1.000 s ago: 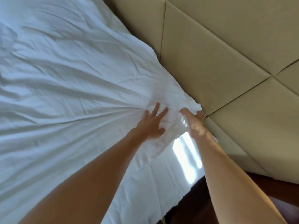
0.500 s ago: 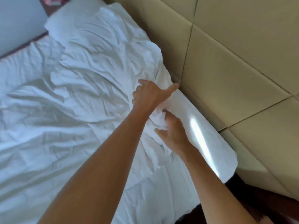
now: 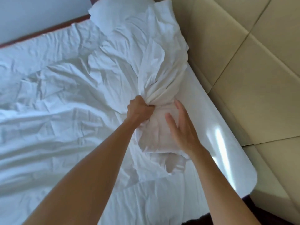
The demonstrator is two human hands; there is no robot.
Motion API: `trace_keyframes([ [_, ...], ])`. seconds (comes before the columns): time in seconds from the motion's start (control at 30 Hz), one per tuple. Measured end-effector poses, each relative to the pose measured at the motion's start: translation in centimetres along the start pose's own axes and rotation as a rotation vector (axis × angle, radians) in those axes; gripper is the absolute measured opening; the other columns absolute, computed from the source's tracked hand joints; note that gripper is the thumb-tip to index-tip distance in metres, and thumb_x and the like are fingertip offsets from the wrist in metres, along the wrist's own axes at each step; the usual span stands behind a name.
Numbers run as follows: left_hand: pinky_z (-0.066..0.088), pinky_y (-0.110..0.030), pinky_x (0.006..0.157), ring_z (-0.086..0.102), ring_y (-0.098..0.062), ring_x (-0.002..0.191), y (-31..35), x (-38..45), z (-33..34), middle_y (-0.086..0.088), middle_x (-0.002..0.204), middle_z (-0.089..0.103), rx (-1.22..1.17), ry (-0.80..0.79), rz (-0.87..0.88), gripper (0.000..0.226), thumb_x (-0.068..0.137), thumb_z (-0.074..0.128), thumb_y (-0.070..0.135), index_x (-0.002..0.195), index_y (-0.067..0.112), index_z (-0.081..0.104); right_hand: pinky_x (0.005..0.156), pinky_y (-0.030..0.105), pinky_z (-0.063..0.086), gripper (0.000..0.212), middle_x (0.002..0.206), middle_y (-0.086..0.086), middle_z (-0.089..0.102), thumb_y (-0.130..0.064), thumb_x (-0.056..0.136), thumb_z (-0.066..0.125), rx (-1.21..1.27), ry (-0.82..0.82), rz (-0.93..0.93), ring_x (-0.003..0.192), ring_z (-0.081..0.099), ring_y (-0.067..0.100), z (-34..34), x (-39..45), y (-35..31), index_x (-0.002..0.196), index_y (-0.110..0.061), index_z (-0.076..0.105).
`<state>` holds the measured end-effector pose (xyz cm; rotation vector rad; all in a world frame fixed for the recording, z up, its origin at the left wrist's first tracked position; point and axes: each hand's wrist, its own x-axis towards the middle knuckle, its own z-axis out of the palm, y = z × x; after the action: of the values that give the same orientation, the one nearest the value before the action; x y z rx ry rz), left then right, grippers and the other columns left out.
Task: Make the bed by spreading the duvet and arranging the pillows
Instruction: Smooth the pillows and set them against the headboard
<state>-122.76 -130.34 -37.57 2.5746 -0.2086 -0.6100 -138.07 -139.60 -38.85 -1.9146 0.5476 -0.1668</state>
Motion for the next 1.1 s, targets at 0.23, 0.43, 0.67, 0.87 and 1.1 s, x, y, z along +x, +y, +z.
trace_keyframes([
  [0.23,0.057,-0.035,0.083,0.067,-0.023,0.095,-8.1,-0.8,-5.4,-0.004,0.101,0.070,-0.420,-0.039,-0.044,0.049,0.068,0.083,0.039,0.104,0.012,0.064,0.109,0.022,0.027,0.074,0.158,-0.005,0.029,-0.055,0.097,0.046,0.367,0.087,0.281,0.143,0.033,0.013,5.2,7.0,-4.3,0.156,-0.022,0.016],
  [0.43,0.060,-0.025,0.075,0.072,-0.012,0.090,-15.5,-3.4,-11.1,0.001,0.101,0.074,-0.723,-0.099,-0.005,0.047,0.072,0.087,0.028,0.111,0.011,0.067,0.081,0.017,0.054,0.072,0.132,-0.018,0.060,-0.047,0.080,0.075,0.395,0.006,0.085,0.115,0.060,-0.002,12.9,8.5,-10.9,0.143,-0.039,0.043],
  [0.67,0.054,-0.016,0.059,0.072,-0.004,0.076,-28.9,-5.7,-19.2,0.002,0.094,0.075,-0.812,0.007,-0.034,0.034,0.079,0.082,0.029,0.105,0.012,0.071,0.105,0.037,0.048,0.090,0.138,-0.015,0.056,-0.047,0.068,0.086,0.275,-0.126,-0.113,0.125,0.055,0.003,26.4,6.2,-18.9,0.145,-0.036,0.041],
  [0.87,0.056,-0.024,0.061,0.073,-0.018,0.080,-43.9,-8.2,-24.3,-0.007,0.093,0.076,-0.917,0.083,-0.148,0.028,0.084,0.077,0.024,0.104,0.005,0.073,0.112,0.020,0.031,0.084,0.152,-0.005,0.038,-0.026,0.078,0.080,0.106,-0.247,-0.263,0.137,0.035,0.002,41.9,2.2,-25.1,0.150,-0.024,0.036],
  [1.1,0.058,-0.032,0.059,0.071,-0.023,0.068,-55.4,-8.5,-25.9,-0.013,0.084,0.073,-1.135,0.054,-0.393,0.037,0.089,0.072,0.022,0.113,-0.005,0.067,0.113,0.016,0.022,0.064,0.157,0.001,0.033,-0.027,0.091,0.067,-0.365,-0.446,-0.392,0.145,0.028,0.010,46.0,-0.8,-24.4,0.149,-0.018,0.040],
])
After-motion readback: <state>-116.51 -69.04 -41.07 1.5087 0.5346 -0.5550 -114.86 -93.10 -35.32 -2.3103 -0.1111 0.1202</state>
